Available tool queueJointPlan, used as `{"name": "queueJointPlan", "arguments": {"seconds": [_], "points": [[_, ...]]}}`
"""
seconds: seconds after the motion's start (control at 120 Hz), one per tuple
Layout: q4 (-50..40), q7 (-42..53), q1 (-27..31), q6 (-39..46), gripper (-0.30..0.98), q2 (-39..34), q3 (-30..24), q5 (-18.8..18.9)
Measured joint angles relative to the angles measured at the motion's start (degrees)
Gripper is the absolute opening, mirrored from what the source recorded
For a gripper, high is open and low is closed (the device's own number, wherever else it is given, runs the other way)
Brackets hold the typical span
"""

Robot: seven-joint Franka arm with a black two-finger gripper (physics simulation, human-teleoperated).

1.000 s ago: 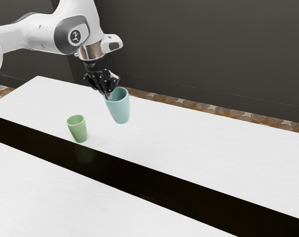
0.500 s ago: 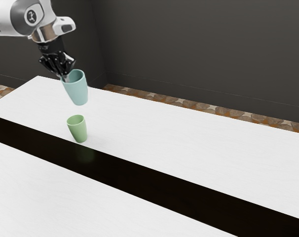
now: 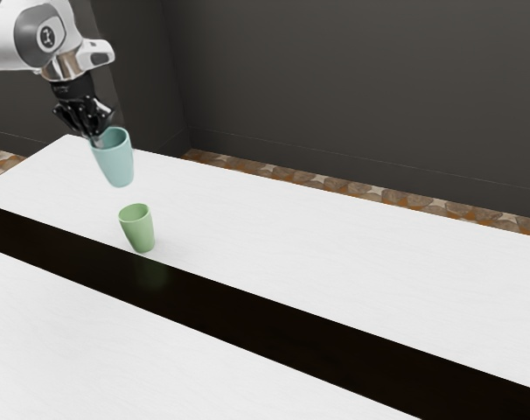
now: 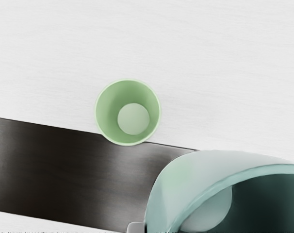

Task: Place the right cup onto the left cup

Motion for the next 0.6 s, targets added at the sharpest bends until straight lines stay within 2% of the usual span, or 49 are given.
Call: {"name": "queueJointPlan", "arguments": {"seconds": [0.108, 0.4, 0.6], "points": [[0.9, 1.0, 1.9, 0.1, -0.1, 2.0, 0.0, 0.0], [7.4, 3.0, 2.7, 0.6, -0.1, 9.8, 1.3, -0.2], [8.3, 4.1, 2.8, 2.6, -0.1, 13.4, 2.0, -0.7]]}}
